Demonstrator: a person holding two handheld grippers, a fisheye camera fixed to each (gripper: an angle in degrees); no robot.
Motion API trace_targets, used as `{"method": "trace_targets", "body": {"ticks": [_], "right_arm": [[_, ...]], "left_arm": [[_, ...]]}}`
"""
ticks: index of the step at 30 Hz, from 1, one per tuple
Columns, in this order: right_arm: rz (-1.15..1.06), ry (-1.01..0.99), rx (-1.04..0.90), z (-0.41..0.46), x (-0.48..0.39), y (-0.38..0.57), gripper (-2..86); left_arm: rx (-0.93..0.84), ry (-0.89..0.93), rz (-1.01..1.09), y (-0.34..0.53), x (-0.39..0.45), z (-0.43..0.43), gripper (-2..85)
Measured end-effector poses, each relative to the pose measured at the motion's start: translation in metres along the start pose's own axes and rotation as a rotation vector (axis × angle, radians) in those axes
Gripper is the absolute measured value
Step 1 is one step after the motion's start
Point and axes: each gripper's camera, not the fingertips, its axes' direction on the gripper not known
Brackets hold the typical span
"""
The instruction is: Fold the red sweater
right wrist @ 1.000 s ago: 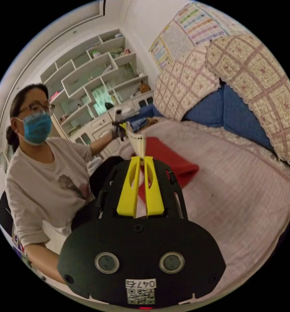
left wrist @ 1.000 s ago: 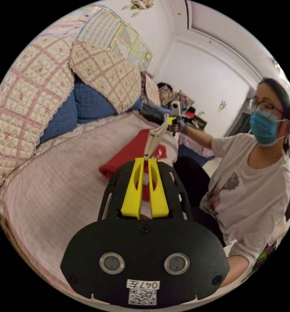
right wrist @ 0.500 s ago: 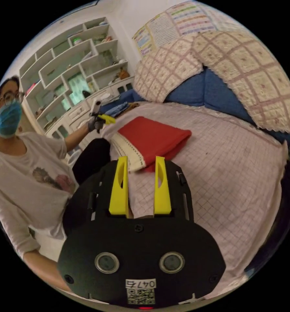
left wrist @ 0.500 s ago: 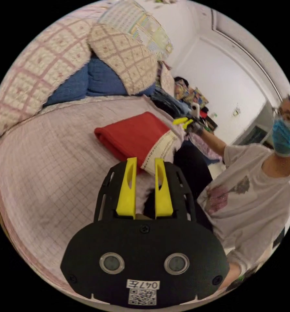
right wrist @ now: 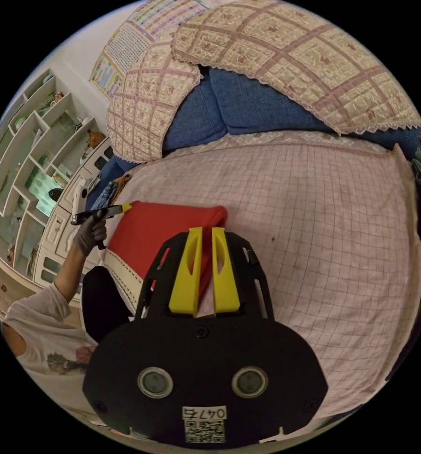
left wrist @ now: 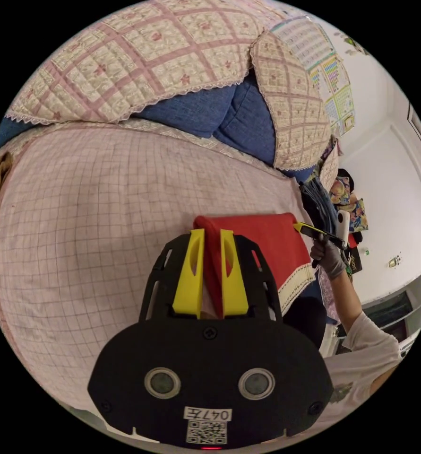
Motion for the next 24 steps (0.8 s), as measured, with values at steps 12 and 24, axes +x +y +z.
{"method": "trace_targets", "body": {"ticks": [12,24], "right_arm": [[0.111,-0.112,0.080,0.008,-0.004,0.002,5.8],[0.221,-0.331,-0.017,0.029,-0.047,0.046,12.4]], "left_arm": [[0.005,0.097,-0.030,0.045,-0.043,-0.006,6.4],[-0.204,0.192,-0.138,0.158,-0.063,-0.005,12.5]]}}
